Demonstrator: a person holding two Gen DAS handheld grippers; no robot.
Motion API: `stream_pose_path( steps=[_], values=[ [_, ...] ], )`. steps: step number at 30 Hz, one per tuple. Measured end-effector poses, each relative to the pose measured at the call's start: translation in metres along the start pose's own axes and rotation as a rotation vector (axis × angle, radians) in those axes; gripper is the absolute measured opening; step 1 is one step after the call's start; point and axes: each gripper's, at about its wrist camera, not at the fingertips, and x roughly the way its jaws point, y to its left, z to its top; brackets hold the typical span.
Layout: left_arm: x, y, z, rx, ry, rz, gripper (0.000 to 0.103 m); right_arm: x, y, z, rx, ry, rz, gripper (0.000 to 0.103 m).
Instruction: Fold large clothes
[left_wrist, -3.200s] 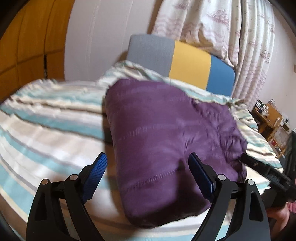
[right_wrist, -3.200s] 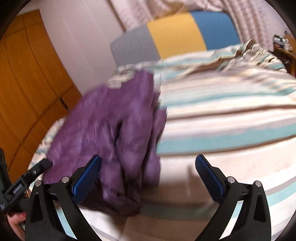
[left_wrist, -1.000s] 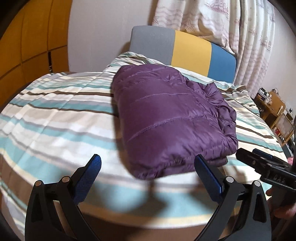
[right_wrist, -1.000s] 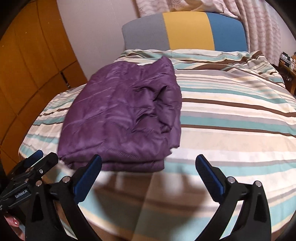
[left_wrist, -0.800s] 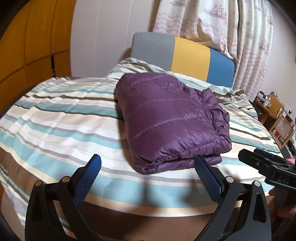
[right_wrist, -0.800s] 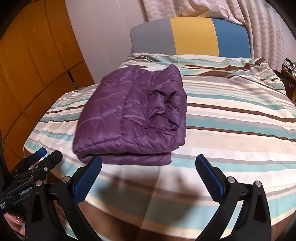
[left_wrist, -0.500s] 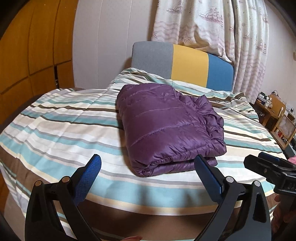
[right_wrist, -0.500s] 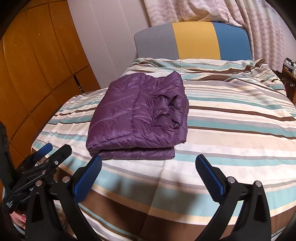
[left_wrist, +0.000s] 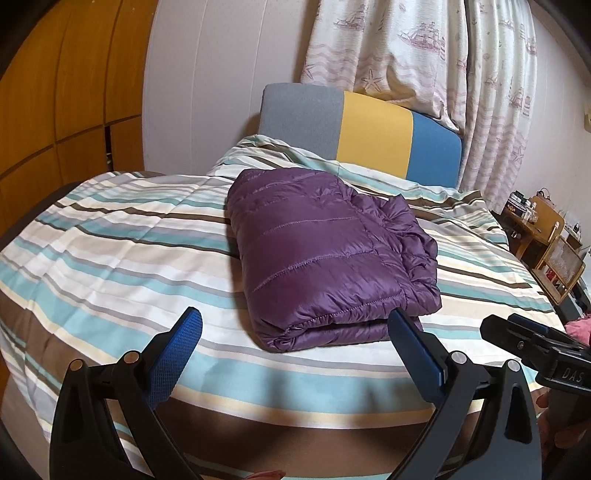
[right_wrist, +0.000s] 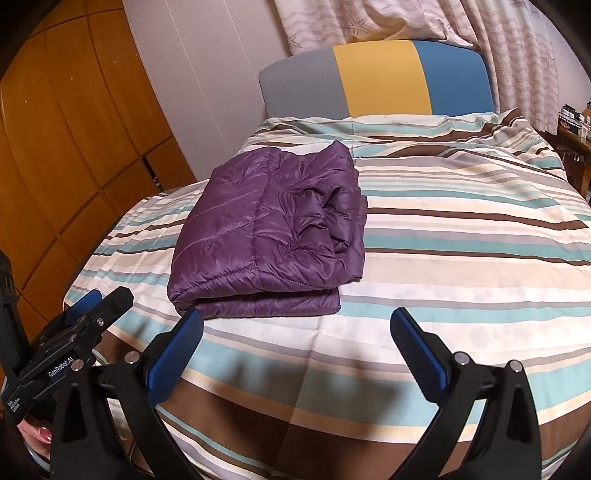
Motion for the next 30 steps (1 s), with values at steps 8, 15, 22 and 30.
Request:
stream_pose_path(
  steps=[8,15,22,30],
  values=[
    [0.0007,-0.0006,-0.0014,0.003,0.007,-0.017,0.1,-0.0005,0.0001,-0.0004,-0.004,-0.006,-0.004,0.101],
    [0.0011,-0.0018,-0.0026,0.001,0.014,-0.019,0.1,-0.0012,-0.0006,-0.0006,-0.005,-0.003,-0.003,0.101],
    [0.0016,-0.001,-0.002,0.001,0.015,-0.018,0.1,-0.0013,-0.0001,-0.0007,-0.006,-0.005,-0.002,0.101],
    [0.0039,-0.0005,-0.0028,-0.013,0.021,-0.031,0.1,-0.0014,-0.0008,-0.0005,-0.003,-0.005,-0.002,0.101]
  ],
)
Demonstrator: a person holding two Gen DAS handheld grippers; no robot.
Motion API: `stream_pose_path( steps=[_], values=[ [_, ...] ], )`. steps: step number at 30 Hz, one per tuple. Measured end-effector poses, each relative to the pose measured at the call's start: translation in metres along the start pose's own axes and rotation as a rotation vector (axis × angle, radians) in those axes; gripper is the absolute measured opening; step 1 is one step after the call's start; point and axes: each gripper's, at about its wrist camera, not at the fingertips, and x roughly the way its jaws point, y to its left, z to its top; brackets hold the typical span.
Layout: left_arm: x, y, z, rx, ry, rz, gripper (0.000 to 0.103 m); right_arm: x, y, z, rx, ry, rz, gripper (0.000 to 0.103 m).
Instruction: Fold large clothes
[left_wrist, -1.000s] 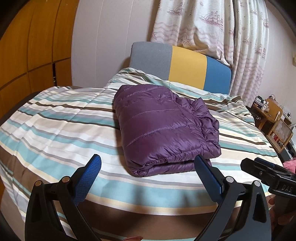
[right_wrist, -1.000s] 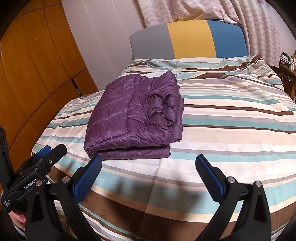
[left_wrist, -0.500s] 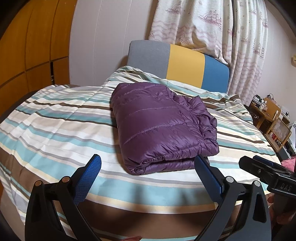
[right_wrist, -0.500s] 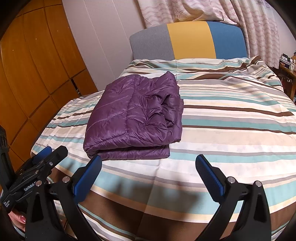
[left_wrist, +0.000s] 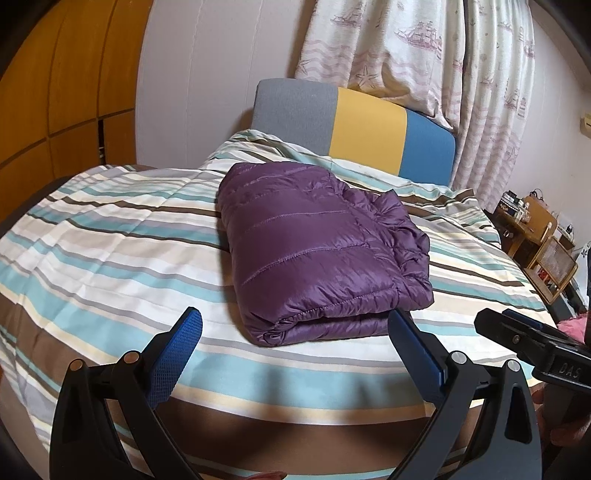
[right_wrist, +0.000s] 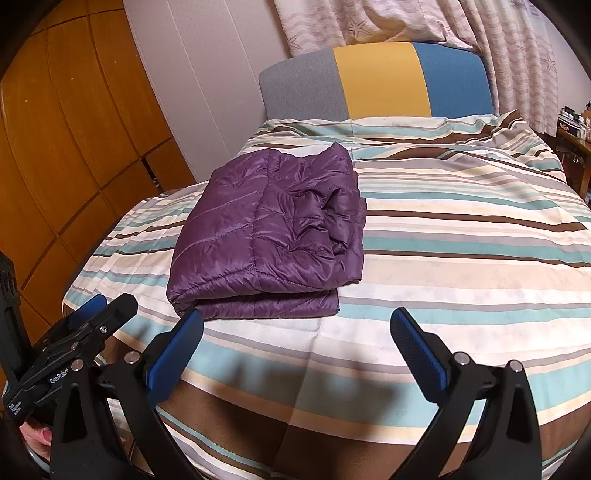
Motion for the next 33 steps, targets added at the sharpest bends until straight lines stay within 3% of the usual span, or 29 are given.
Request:
stream_pose_path(
  steps=[33],
  values=[
    [0.0013,0.0,-0.005,-0.016,0.028,-0.008,0.1,0.003,-0.0027,-0.0011,0.011,0.013,0.001,0.101]
  ],
)
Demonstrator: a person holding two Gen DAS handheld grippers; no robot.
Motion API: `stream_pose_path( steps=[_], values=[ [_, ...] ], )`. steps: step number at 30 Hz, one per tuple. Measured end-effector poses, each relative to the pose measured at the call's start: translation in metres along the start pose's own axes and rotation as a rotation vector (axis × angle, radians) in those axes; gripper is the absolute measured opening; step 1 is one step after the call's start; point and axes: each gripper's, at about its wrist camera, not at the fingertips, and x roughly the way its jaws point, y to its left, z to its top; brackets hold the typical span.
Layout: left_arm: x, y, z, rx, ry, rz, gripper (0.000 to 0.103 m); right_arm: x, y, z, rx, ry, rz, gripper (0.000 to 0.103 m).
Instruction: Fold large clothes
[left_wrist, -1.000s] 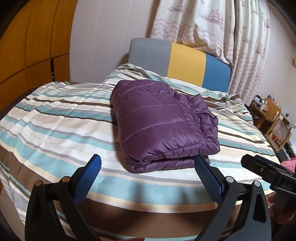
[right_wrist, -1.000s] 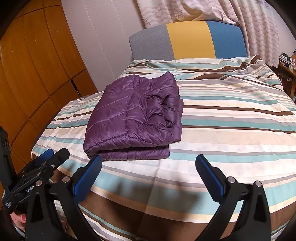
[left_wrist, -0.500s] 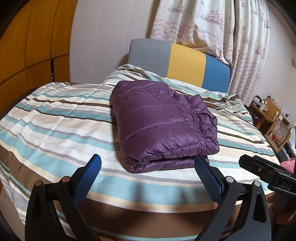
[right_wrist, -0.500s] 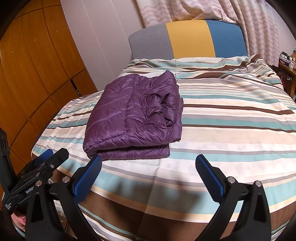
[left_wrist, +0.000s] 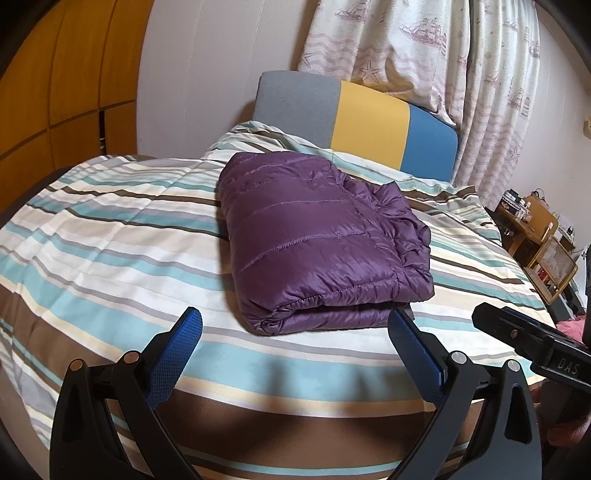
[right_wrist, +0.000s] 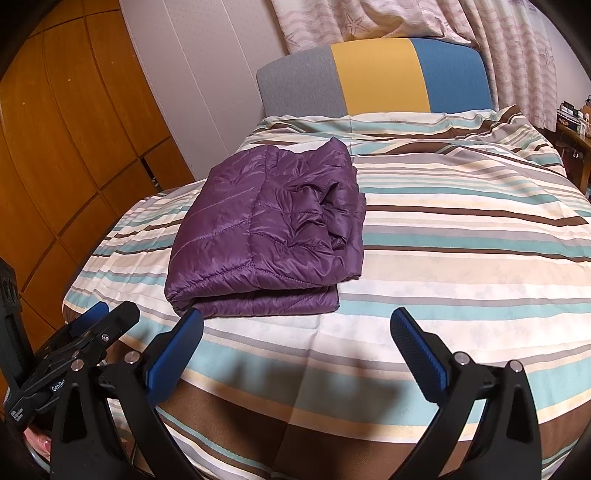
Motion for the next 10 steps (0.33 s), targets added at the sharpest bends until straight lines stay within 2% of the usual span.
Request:
stream_pose_path(
  steps=[5,10],
  values=[
    [0.007,0.001,0.0,-0.001,0.025,0.0,0.1,0.004,-0.002,-0.001,0.006,0.009,-0.003,0.101],
    [0.027,0.015,-0.001,-0.045,0.094,0.01,0.1,0.013,-0.011,0.0,0.019,0.027,-0.022,0.101]
  ],
)
